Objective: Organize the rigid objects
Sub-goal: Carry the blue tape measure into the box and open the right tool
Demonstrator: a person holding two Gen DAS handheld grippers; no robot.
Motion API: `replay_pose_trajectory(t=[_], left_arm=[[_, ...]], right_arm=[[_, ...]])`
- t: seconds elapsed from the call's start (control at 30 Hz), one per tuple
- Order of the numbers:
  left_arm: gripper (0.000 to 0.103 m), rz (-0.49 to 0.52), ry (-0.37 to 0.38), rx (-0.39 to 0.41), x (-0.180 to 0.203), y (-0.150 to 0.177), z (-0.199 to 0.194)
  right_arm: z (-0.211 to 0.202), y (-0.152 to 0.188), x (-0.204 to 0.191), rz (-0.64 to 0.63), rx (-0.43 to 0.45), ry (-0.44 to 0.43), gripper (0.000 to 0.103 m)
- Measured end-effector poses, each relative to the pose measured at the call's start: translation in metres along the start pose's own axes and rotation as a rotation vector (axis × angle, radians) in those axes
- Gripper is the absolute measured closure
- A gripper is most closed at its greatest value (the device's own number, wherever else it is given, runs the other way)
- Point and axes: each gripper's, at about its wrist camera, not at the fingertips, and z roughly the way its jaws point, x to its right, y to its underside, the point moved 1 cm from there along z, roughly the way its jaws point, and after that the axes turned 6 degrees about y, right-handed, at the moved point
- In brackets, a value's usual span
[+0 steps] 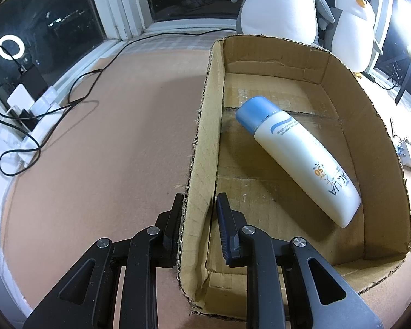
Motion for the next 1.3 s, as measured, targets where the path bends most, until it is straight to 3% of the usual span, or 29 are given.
replay_pose_trajectory(t=[0.3, 0.53, 0.87, 1.3], left_arm=[[0.083, -0.008, 0.006, 0.002, -0.003, 0.0, 0.0], [0.083, -0.008, 0.006, 0.002, -0.003, 0.0, 0.0], [0.083, -0.015, 0.01, 0.003, -0.004, 0.001, 0.0], [0.083, -0.014, 0.009, 0.002, -0.005, 0.001, 0.0]], right_arm=[[0.062, -0.026, -0.089, -0.179, -0.036, -0.122, 0.057], [0.096, -0.032, -0.134, -0.232, -0.078, -0.189, 0.057], [0.129, -0.037, -0.172, -0.262, -0.111, -0.217, 0.057], [0.133, -0.041, -0.188, -0.293, -0.094, -0.221, 0.056]])
